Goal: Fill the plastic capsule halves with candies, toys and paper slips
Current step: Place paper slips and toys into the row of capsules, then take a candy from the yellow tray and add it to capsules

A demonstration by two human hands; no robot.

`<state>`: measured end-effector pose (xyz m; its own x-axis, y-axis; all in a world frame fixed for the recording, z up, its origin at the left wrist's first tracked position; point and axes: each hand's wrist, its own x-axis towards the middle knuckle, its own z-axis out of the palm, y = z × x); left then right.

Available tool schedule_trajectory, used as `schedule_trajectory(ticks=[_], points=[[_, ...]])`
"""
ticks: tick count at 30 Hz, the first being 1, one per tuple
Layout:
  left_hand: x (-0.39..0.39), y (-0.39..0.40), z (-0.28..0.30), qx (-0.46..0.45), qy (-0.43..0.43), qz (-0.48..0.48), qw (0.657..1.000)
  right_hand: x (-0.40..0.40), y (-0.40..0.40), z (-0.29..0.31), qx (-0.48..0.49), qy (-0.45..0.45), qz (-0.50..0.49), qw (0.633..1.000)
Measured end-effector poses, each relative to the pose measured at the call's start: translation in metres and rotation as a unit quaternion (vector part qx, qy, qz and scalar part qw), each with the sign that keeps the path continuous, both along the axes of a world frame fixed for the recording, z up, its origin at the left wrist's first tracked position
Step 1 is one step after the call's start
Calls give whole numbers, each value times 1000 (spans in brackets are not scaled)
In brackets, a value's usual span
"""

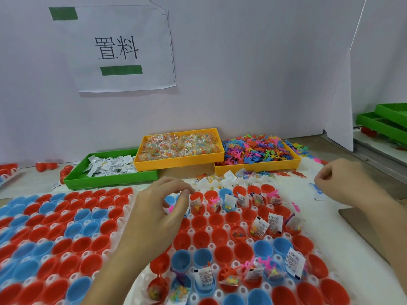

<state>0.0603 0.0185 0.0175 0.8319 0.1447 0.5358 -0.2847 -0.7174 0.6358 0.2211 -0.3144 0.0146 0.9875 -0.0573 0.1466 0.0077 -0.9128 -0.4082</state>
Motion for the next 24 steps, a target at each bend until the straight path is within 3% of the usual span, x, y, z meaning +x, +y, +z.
schedule_trajectory(ticks=[9, 18, 21, 24], points=[[0, 0, 1, 0, -3, -4, 1000, 3, 1, -8, -45, 112, -11, 993], [-1, 0, 2, -5, -1, -2, 1000, 7, -4, -12, -46, 120, -31, 991], [-1, 0, 2, -1, -4, -2, 1000, 2, 3, -6, -17, 63, 2, 998], [-1, -1, 1, 3, -2, -7, 1000, -14, 25, 8, 128, -34, 115, 984]])
